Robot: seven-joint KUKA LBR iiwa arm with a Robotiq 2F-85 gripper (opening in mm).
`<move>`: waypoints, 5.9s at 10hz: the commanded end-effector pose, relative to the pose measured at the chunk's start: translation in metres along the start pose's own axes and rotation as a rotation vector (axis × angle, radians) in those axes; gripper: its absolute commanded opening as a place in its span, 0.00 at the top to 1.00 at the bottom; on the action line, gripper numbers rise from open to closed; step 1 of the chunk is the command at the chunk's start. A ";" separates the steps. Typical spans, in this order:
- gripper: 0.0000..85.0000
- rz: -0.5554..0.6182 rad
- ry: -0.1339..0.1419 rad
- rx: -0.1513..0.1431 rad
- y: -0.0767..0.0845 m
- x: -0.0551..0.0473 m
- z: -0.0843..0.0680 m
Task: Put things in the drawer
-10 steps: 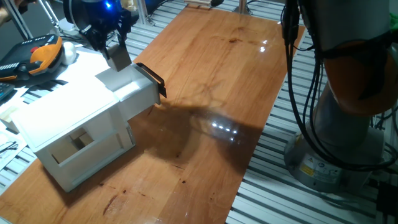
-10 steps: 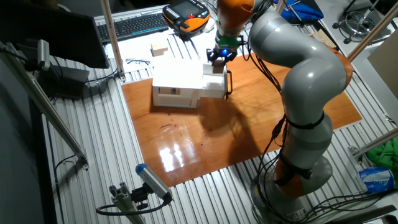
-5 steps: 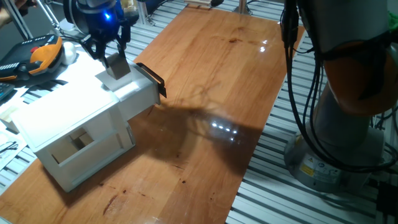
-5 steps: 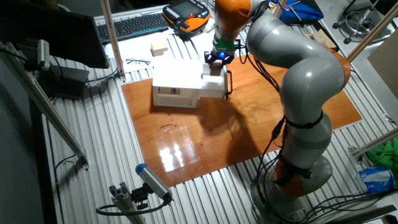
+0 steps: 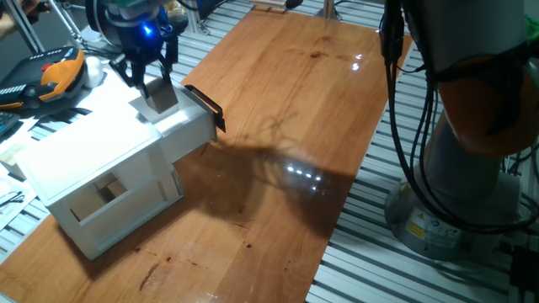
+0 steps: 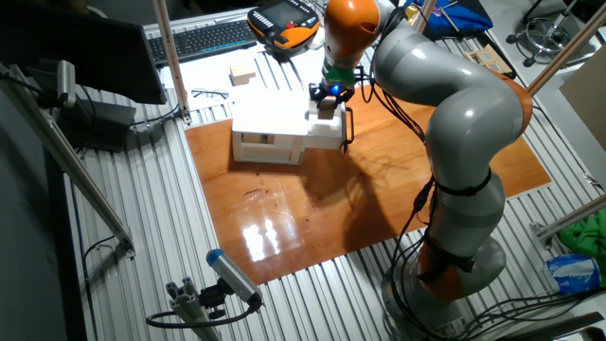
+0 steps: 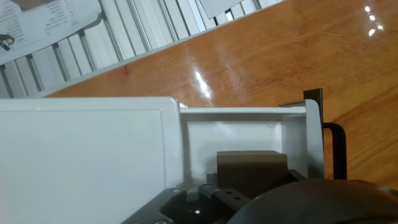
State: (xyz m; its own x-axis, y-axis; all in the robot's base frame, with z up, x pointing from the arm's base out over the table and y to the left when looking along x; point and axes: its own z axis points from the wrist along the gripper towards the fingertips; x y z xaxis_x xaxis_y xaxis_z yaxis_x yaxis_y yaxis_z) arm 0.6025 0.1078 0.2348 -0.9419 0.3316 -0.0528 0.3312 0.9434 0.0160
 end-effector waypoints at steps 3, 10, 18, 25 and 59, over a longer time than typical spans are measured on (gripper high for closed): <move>1.00 0.008 -0.005 0.002 0.002 0.000 0.006; 1.00 0.022 -0.009 -0.004 0.001 0.003 0.027; 1.00 0.023 -0.015 -0.005 0.000 0.008 0.040; 1.00 0.029 -0.011 -0.017 -0.003 0.024 0.041; 0.40 0.043 0.016 0.013 -0.008 0.010 -0.009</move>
State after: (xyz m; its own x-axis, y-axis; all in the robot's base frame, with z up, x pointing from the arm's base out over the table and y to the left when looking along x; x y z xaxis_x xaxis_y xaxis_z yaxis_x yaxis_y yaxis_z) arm 0.5904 0.1032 0.2375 -0.9270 0.3731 -0.0371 0.3731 0.9277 0.0068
